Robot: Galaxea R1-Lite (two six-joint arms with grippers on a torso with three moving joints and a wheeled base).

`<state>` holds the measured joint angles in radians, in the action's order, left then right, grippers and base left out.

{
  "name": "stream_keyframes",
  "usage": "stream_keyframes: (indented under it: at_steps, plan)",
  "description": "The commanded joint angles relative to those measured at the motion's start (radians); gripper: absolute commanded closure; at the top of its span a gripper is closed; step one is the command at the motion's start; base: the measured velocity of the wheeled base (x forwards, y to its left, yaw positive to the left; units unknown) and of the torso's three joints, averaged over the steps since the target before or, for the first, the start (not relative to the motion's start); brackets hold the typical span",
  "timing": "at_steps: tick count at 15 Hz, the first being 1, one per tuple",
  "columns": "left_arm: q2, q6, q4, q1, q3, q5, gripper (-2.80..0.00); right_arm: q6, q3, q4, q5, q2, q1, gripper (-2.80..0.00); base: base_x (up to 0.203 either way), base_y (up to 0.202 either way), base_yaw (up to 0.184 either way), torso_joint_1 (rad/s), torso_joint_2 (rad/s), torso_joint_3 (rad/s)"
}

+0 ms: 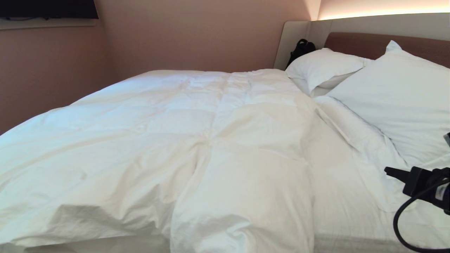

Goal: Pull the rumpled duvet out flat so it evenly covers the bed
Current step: Flatten the corners of the folded blanket

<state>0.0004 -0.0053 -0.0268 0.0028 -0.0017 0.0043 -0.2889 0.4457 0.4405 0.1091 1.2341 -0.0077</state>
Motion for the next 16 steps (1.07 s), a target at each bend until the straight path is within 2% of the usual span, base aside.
stream_keyframes:
  at_steps: [1, 8, 16]
  plan:
    - [0.000, -0.001, -0.001, 0.000, 0.000, 0.000, 0.00, -0.024, 0.025, 0.107, 0.000, 0.093, 0.000, 0.00, 0.000, 0.000, 0.000, 0.000, 0.00, 0.000]
    - [0.000, -0.001, -0.001, 0.000, 0.000, 0.000, 0.00, -0.040, 0.087, 0.108, -0.001, 0.222, 0.012, 0.00, 0.000, 0.000, 0.000, 0.000, 0.00, 0.000]
    - [0.000, -0.001, -0.001, 0.000, 0.000, 0.000, 0.00, -0.068, 0.096, 0.112, 0.003, 0.325, 0.014, 0.00, 0.000, 0.000, 0.000, 0.000, 0.00, 0.000]
